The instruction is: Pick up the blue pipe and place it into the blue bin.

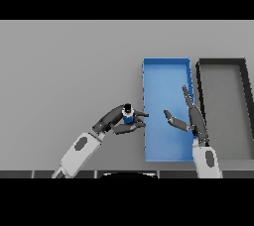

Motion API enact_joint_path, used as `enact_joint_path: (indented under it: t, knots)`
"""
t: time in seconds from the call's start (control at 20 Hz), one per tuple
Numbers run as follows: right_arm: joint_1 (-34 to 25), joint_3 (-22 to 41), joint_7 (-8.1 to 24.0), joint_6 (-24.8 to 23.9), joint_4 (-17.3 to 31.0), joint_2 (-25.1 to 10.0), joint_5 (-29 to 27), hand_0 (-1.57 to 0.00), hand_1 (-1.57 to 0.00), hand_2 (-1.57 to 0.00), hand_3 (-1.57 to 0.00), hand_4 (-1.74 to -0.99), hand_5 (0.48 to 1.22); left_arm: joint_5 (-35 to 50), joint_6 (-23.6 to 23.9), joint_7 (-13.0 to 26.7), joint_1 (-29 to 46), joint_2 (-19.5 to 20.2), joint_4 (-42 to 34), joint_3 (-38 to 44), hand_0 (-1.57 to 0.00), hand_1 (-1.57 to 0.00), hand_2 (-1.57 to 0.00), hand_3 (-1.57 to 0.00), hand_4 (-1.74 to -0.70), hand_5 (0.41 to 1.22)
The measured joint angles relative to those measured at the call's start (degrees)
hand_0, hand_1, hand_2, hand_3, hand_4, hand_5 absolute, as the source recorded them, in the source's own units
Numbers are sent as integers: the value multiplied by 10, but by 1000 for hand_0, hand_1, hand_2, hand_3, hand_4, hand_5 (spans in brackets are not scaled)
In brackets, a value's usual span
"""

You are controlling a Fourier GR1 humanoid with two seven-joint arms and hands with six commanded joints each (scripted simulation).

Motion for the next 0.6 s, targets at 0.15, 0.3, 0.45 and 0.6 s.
enact_joint_path:
  t: [0.15,0.3,0.45,0.6]
  knots:
    - [31,2,10,-14,-41,-4,16,1,1,1,1,-1157,578,-1,-12,-9,7,4,-6,8,-1570,-1570,-1570,-1570,-1474,1220]
    - [48,9,24,-19,-60,0,26,1,-11,-3,1,-1194,572,-12,-15,-14,3,-7,2,12,-1571,-1571,-1571,-1571,-1474,1221]
    - [44,-2,-18,6,-88,1,-30,1,-17,-32,1,-1172,579,-25,-21,-16,10,-10,7,15,-1571,-1571,-1571,-1571,-1475,1221]
    - [18,-14,-12,59,-131,-26,-107,1,-8,-16,1,-1163,592,-24,-26,-12,1,-17,4,27,-1571,-1571,-1571,-1571,-1474,1221]
